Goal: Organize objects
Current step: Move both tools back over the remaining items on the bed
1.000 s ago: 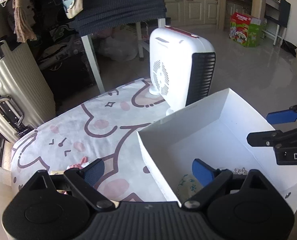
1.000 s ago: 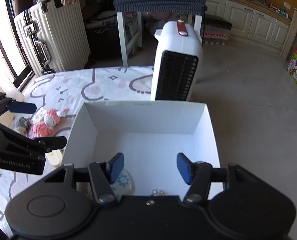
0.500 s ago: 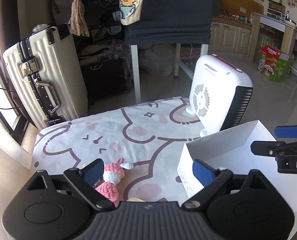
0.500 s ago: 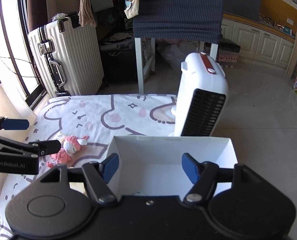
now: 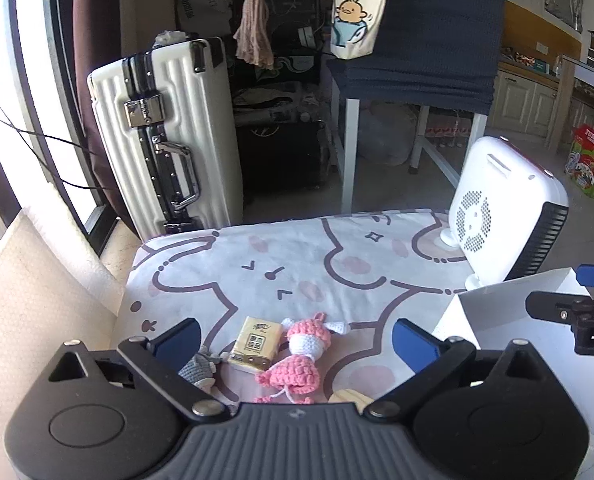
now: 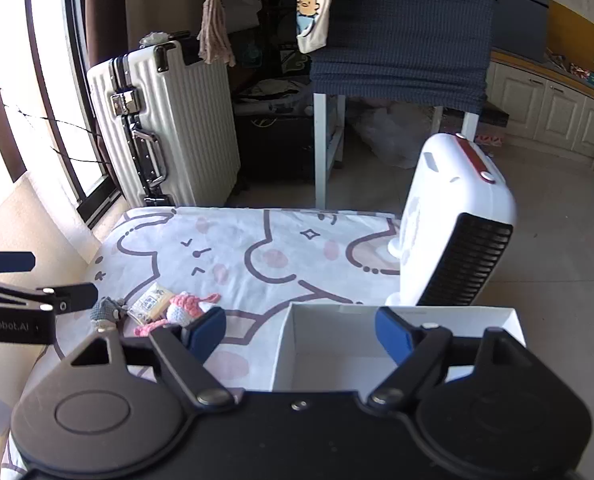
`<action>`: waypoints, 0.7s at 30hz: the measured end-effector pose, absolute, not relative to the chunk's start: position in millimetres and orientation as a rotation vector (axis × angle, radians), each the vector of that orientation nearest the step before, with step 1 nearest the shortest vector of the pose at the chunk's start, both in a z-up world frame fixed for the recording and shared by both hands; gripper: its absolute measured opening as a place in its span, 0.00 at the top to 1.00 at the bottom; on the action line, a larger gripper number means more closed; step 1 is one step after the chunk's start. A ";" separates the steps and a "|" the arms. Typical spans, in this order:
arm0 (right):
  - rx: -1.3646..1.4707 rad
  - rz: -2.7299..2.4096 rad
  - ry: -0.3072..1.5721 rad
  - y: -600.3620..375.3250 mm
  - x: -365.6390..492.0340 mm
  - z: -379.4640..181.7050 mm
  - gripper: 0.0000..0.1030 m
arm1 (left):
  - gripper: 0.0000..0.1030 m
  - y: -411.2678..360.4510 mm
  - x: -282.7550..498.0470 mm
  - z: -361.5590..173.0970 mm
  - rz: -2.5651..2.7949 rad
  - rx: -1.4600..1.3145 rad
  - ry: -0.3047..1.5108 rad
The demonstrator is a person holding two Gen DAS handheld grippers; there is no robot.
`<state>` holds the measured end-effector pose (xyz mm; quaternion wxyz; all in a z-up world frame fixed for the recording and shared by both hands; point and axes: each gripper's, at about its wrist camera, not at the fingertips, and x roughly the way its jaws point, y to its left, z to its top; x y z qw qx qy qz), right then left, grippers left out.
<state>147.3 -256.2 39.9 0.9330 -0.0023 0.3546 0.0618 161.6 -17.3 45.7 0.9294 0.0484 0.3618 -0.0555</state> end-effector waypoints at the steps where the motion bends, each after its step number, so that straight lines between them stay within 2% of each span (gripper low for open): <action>1: -0.008 0.130 0.725 -253.2 148.0 39.7 0.18 | 0.00 -13.2 161.3 45.5 -0.104 0.097 0.739; 9: -0.020 0.155 0.711 -233.6 152.3 38.1 0.06 | 0.00 9.2 158.3 42.8 -0.062 0.104 0.742; 21: -0.037 0.179 0.691 -208.5 158.1 34.8 0.02 | 0.00 40.5 152.3 40.7 -0.002 0.078 0.748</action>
